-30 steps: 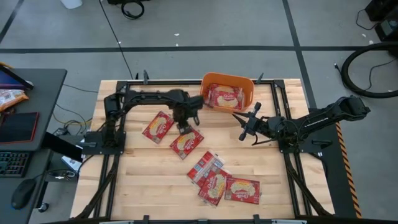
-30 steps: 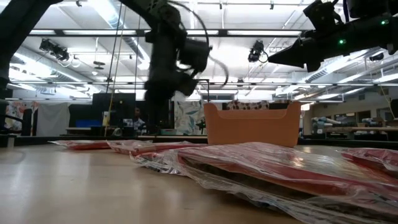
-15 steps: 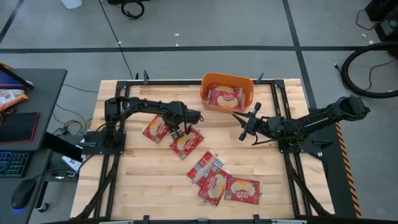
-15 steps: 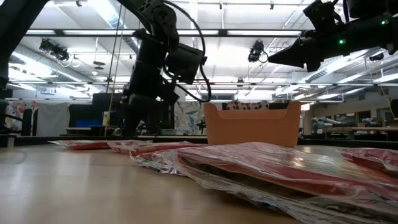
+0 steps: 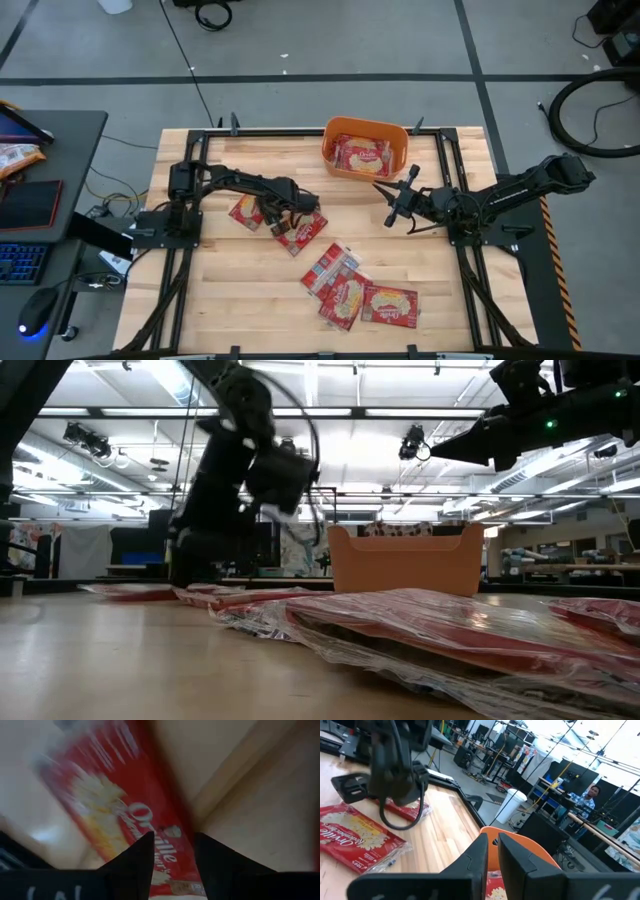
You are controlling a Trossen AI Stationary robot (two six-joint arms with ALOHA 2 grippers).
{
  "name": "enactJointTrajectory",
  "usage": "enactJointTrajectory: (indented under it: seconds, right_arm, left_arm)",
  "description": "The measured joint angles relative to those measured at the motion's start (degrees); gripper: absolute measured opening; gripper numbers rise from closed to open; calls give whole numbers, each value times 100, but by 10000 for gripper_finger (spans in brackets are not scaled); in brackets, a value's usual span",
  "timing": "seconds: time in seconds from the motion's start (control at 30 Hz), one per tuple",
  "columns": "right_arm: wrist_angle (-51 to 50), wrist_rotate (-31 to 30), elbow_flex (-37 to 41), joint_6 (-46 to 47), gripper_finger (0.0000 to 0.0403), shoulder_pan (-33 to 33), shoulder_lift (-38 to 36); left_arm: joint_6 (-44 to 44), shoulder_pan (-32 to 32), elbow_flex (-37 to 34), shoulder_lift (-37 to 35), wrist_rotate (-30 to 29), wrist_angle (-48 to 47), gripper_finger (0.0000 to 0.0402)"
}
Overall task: Sort popcorn bags into baskets
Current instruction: Put the popcorn bag into the bin
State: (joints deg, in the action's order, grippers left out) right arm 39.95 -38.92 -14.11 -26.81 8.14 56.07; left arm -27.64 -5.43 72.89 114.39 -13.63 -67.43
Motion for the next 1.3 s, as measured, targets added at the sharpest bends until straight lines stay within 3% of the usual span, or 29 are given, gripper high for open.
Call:
enactJointTrajectory:
  seconds: [0.17,0.47,0.57,0.8,1.07,1.3]
  right_arm:
    - [82,0,0,-19,48,9,0]
    - [35,0,0,-17,48,11,0]
    - [56,0,0,-26,48,11,0]
    - [45,0,0,-27,48,14,0]
    - [26,-2,0,-12,48,24,0]
    - [25,-24,0,-10,48,31,0]
  left_arm:
    - [25,-105,-464,-35,141,269,142]
    - [136,-114,-436,-15,97,260,137]
    - [151,-107,-568,-24,47,350,113]
    - [495,-112,-601,-16,-77,358,16]
    - [1208,-174,320,-5,-214,-439,6]
    - [1775,-225,1680,-17,-236,-905,5]
